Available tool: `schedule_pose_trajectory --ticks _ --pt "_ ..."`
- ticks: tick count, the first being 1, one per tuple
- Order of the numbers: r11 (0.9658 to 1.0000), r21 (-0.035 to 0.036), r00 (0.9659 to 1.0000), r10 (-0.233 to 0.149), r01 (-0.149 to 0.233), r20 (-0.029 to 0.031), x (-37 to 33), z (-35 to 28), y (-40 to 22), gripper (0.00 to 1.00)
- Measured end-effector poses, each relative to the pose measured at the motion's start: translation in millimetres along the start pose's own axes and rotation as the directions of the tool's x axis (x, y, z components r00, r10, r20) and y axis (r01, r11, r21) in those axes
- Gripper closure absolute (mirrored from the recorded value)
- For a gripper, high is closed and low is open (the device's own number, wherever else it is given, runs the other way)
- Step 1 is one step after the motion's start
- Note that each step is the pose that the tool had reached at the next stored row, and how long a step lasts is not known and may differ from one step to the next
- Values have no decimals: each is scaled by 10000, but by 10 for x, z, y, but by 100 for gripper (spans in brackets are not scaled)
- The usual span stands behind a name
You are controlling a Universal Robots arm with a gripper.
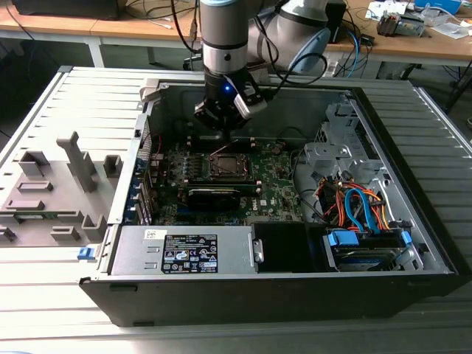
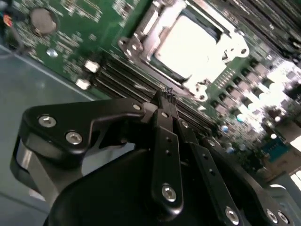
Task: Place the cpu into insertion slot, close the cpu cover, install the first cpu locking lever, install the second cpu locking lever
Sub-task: 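Install the first cpu locking lever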
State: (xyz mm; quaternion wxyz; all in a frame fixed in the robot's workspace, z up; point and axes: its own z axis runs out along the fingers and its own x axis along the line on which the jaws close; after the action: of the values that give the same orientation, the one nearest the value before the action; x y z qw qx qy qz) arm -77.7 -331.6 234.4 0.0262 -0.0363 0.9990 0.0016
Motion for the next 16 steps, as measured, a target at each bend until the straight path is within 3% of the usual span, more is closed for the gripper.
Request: schedule_pose_trajectory --ticks 3,5,16 --pt "10000 -16 10000 -1 1 2 74 30 5 89" --pt "10000 -19 10000 -1 1 1 113 83 7 89" --pt "10000 -20 10000 -33 33 0 138 245 8 89"
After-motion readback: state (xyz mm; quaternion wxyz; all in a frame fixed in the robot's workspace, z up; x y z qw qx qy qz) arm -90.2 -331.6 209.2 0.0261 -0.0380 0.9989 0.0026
